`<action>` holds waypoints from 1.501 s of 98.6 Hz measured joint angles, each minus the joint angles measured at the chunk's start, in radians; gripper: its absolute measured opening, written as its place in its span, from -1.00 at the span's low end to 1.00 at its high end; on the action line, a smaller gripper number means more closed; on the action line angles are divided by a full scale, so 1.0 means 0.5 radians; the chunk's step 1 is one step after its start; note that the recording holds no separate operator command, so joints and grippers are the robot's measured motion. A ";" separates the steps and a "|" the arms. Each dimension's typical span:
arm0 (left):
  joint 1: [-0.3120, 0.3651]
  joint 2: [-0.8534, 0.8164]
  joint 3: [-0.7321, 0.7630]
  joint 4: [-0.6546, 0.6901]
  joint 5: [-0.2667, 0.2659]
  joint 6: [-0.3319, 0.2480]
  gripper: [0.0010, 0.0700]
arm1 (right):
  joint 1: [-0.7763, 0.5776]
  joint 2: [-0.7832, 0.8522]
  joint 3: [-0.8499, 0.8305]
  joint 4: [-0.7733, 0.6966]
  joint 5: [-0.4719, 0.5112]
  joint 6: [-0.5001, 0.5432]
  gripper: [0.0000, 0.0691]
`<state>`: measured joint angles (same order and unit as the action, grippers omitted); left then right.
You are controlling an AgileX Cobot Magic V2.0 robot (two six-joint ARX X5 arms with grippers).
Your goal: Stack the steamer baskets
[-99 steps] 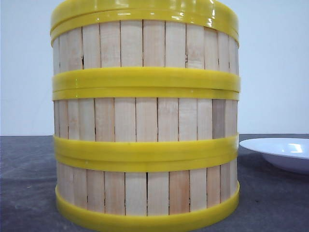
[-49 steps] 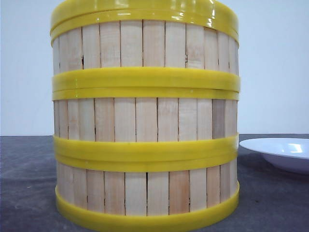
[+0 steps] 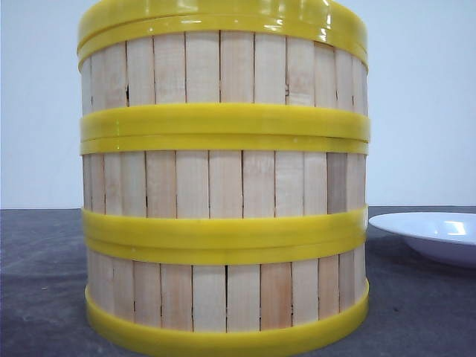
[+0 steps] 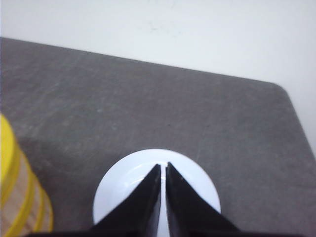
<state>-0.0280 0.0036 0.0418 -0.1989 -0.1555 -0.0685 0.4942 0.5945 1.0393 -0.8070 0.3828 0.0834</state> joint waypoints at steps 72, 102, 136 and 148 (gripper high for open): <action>0.000 0.000 0.000 0.000 0.000 0.000 -0.93 | -0.968 -0.529 -0.945 0.855 -0.594 -0.206 -0.97; 0.000 0.000 0.000 0.001 0.000 -0.001 -0.93 | -0.994 -0.922 -1.643 1.167 -0.607 -0.044 -0.97; 0.000 0.000 0.000 0.001 0.000 -0.001 -0.93 | -0.994 -1.141 -1.983 1.267 -0.609 -0.002 -0.97; 0.000 0.000 0.000 0.001 0.001 -0.001 -0.93 | -0.994 -1.181 -2.030 1.278 -0.609 -0.003 -0.97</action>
<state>-0.0280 0.0036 0.0418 -0.1986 -0.1551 -0.0689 -0.0029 0.0040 0.0242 -0.1680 0.0784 0.0818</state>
